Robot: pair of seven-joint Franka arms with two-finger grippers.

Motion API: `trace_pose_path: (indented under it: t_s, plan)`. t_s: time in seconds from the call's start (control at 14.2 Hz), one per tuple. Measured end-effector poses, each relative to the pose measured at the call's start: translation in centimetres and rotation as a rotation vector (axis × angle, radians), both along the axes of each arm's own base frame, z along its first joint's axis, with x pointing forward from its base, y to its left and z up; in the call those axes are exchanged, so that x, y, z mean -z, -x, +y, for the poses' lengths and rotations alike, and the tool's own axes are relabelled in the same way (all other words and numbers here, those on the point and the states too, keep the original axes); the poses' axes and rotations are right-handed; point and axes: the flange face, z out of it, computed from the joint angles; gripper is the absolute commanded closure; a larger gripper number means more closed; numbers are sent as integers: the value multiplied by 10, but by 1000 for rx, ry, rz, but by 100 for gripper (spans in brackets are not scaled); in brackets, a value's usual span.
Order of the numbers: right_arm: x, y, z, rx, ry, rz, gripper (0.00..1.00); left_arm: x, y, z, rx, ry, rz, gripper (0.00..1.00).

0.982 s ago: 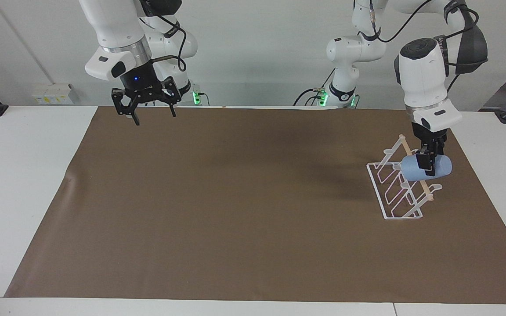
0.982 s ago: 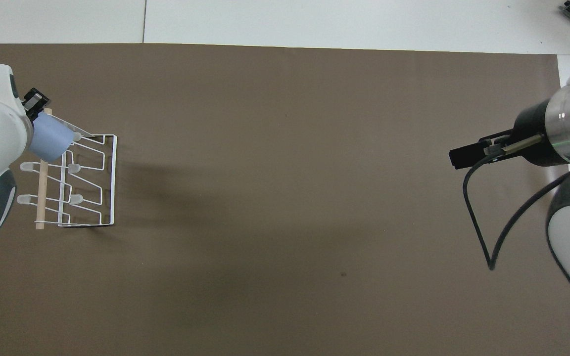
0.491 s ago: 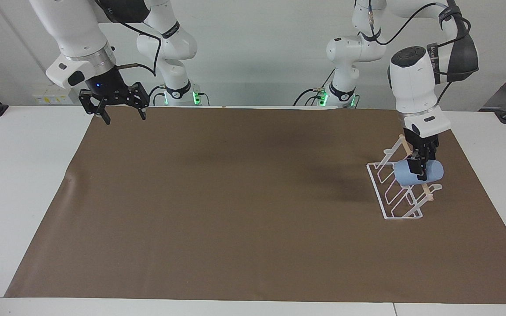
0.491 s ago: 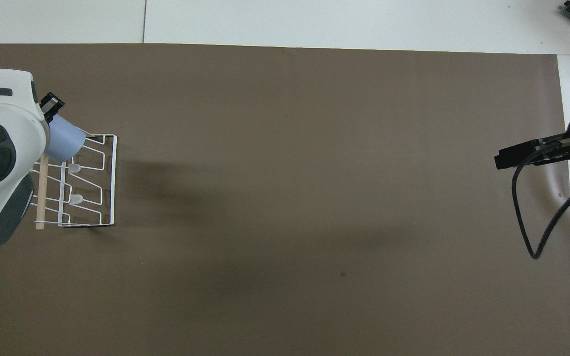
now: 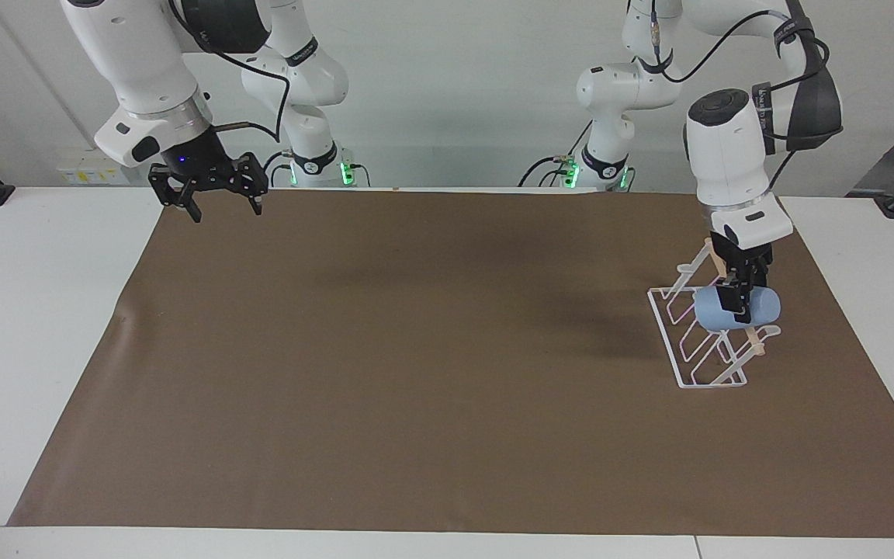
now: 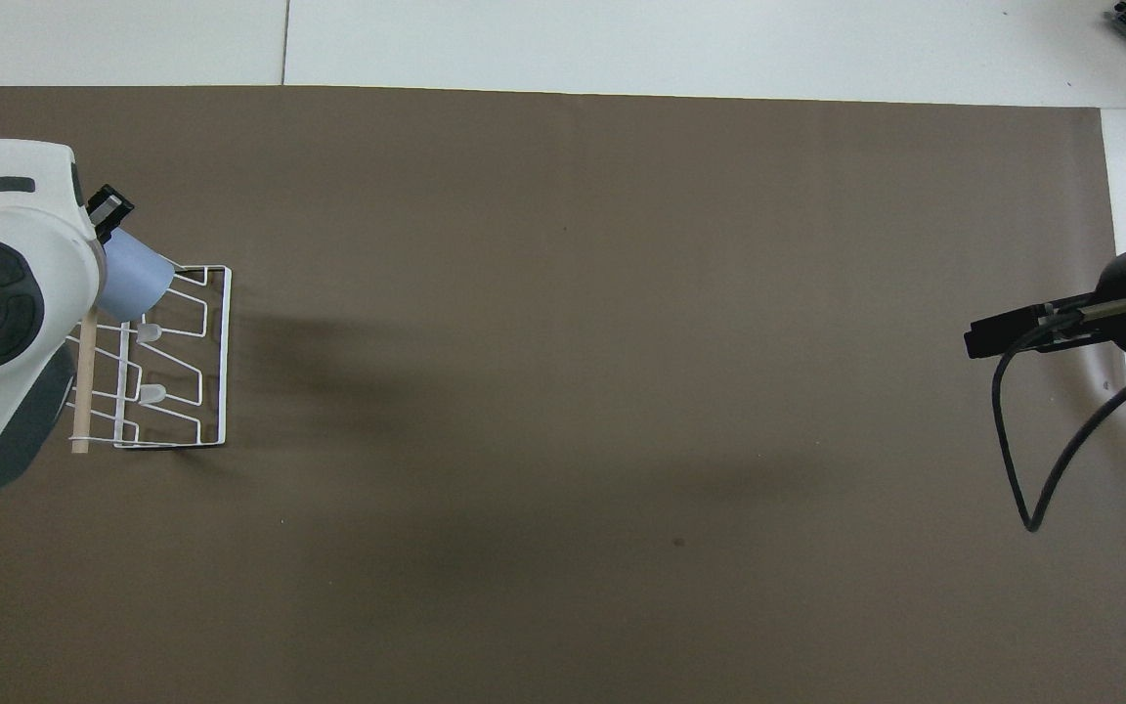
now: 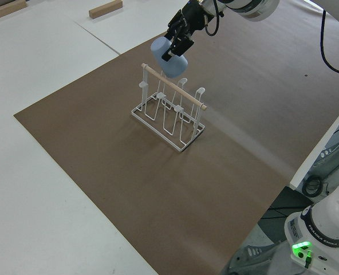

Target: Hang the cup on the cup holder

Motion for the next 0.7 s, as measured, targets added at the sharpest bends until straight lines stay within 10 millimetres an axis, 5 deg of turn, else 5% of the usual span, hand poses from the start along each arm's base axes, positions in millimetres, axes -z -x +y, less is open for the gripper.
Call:
trace_pose_path:
  t_s: [0.49,0.7]
  plan:
    - [-1,2,-44,125,0,-5,0,0,0,1,-3,-27,-13,100]
    - [-1,0,-43,270,-1,-21,0,-3,-1,2,9,-71,-22,100]
